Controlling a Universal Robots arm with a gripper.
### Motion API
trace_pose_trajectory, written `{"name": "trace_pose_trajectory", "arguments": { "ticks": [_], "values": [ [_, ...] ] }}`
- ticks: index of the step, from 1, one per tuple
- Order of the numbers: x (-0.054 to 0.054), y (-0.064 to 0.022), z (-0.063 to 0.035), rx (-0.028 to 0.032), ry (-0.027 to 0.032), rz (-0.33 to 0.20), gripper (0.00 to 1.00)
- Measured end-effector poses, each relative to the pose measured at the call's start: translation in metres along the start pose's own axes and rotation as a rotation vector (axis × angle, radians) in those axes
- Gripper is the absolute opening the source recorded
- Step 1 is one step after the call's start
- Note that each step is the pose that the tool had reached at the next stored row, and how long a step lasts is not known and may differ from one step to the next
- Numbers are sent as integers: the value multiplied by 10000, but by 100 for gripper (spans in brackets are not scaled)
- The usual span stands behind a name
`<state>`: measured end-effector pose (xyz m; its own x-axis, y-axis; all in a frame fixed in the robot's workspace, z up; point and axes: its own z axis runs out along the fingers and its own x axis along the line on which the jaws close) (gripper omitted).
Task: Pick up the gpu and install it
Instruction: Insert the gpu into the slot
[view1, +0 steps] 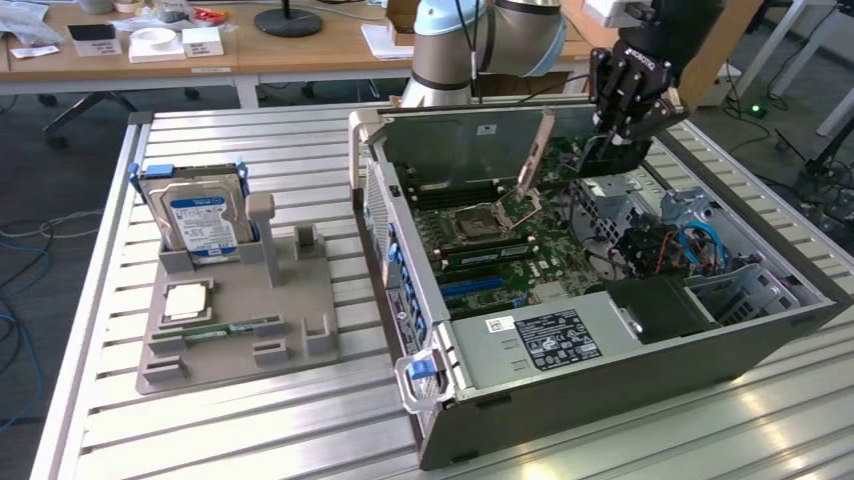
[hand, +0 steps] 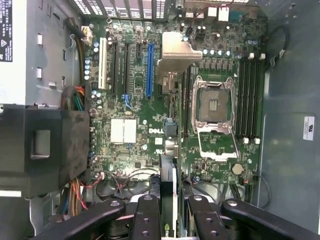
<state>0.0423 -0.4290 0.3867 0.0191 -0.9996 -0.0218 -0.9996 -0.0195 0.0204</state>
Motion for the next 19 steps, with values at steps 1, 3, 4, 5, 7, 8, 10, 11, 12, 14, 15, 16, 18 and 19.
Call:
{"name": "trace_pose_trajectory", "arguments": {
  "ticks": [1, 3, 4, 5, 7, 8, 10, 11, 12, 14, 15, 16, 18, 19],
  "values": [
    [0, 2, 5, 0, 0, 46, 26],
    [0, 2, 6, 1, 0, 89, 26],
    [0, 2, 6, 1, -1, 89, 26],
    [1, 2, 6, 1, -1, 90, 26],
    [0, 3, 7, 2, -2, 90, 26],
    [0, 3, 7, 2, -1, 90, 26],
    [1, 6, 7, 2, -2, 93, 26],
    [0, 15, 8, 2, -4, 93, 26],
    [0, 26, 8, 2, -4, 91, 26],
    [-1, 63, 8, 1, -2, 90, 26],
    [-2, 84, 9, 2, -2, 90, 26],
    [-4, 109, 10, 2, -2, 91, 26],
    [-7, 156, 12, 2, -2, 90, 26],
    [-9, 178, 12, 2, -2, 92, 26]
  ]
}}
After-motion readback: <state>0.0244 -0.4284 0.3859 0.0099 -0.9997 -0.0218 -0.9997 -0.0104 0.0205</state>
